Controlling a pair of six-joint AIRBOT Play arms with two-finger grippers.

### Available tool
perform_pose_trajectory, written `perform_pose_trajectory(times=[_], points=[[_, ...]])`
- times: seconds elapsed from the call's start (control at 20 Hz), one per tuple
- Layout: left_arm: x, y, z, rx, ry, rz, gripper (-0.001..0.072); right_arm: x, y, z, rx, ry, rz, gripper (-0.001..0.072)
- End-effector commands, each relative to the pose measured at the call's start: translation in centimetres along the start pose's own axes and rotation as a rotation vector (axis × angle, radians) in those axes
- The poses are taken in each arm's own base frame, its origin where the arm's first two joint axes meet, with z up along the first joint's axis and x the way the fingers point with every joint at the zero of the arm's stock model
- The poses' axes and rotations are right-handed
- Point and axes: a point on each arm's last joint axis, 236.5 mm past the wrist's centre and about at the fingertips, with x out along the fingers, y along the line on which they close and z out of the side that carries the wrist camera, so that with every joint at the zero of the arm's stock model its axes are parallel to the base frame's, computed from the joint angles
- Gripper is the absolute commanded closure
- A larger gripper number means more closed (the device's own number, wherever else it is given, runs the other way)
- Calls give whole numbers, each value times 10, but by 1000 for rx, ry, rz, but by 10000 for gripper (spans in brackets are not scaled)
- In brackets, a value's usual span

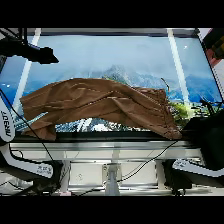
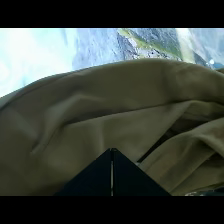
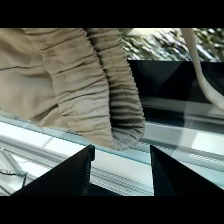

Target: Fold the clothes and pants, and hang the long-sleeved shirts on hangers.

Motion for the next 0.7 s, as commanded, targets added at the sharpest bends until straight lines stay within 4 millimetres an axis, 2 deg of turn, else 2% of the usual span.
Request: perform_pose_trajectory(times=[0.0,0.15,0.35,0.5,0.65], points=[[6,-6,-1,6,11,-10,688,16,3,4,-17,35,76,304],[10,-15,-1,22,18,-20,687,22,10,11,-17,26,135,316],[14,-23,-2,36,25,-28,687,34,9,5,-2,50,146,311],[14,-23,-2,36,25,-29,687,49,10,-1,18,59,161,252],[14,-23,-2,37,25,-28,687,59,18,3,42,27,195,253]])
